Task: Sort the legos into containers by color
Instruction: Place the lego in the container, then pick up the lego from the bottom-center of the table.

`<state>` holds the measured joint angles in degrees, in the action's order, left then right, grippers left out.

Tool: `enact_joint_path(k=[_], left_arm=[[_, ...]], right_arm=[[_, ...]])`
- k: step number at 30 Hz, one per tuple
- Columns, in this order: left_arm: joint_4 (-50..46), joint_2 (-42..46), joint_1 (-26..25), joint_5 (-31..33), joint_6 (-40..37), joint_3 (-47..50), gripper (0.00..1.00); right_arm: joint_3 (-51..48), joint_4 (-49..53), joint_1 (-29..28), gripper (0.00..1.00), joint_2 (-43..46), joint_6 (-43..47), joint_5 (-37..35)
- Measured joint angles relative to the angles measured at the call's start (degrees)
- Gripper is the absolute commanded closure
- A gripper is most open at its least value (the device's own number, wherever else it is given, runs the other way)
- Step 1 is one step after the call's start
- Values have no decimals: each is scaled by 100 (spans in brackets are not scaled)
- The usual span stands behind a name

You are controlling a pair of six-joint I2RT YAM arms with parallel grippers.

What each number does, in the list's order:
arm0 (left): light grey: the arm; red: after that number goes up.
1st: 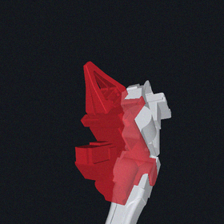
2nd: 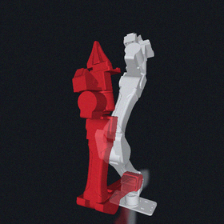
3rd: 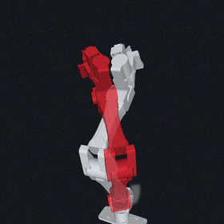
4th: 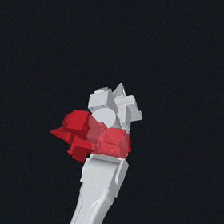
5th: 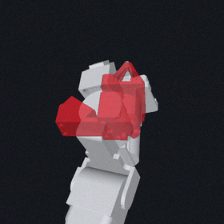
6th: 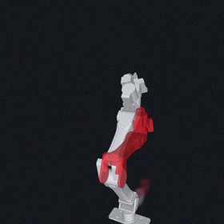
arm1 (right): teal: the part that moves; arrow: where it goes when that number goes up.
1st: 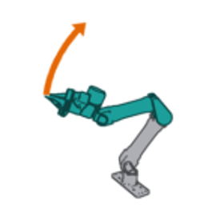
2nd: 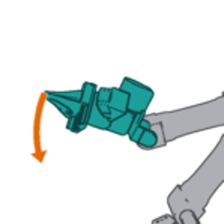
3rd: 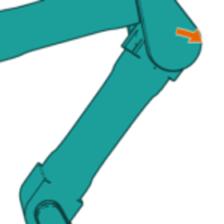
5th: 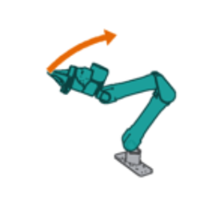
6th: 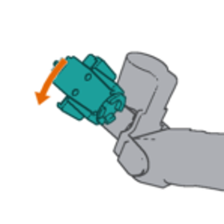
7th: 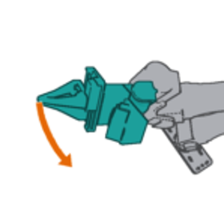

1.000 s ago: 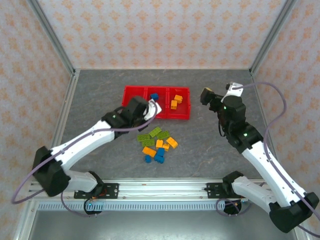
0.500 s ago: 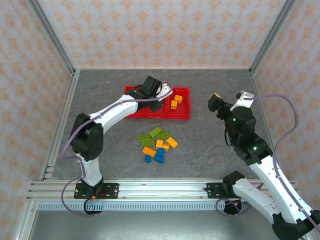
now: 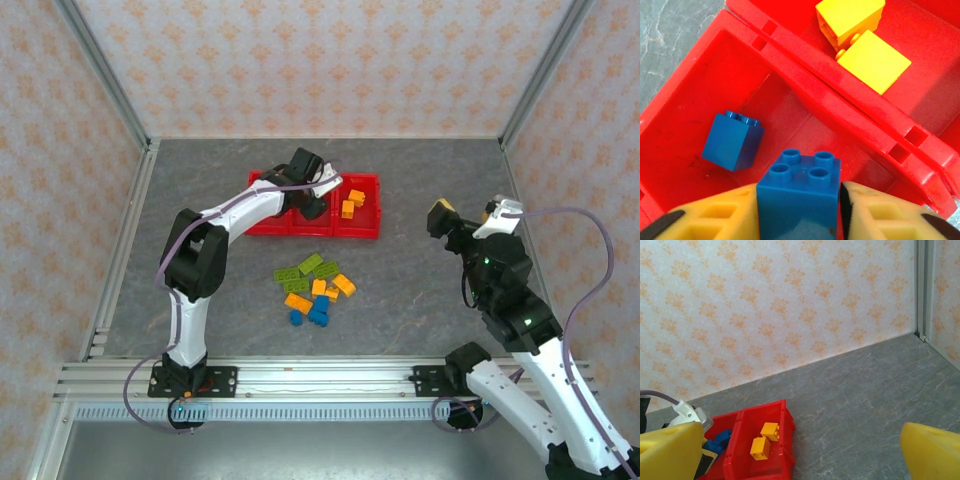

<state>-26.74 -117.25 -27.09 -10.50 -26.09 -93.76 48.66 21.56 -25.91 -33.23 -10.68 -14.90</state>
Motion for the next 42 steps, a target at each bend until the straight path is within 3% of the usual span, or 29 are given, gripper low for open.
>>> enact_joint_path(k=[1,2,8,13,16,21,25,31,36,42], left_arm=[[9,0,0,2,11,-4,2],[20,2,2,0,50,-4,1],[184,343,26,50,94,197,1],[586,1189,26,236,339,632,1],[1318,1971,26,426,660,1244,1],[3370,3779,37,1051,1622,3169,0],[3943,4413,131,1631,2203,3635,1],[3060,4402,133,1853,3132,3379,1],[2116,4701,-254,1836,3871,3687,1],[944,5624,-721,1731,4551,4234,1]], right_arm=[[0,28,0,0,-2,11,-17],[0,48,0,0,-4,26,-26],[0,79,0,0,-2,50,-76],[0,79,0,0,-7,76,-81],[0,79,0,0,-17,90,-122],[2,76,0,0,-68,94,-247],[50,103,0,0,-162,175,-315],[638,376,0,0,-669,173,83],[1137,798,0,0,-1617,107,1346],[1016,1200,-2,4,-2990,90,2815]])
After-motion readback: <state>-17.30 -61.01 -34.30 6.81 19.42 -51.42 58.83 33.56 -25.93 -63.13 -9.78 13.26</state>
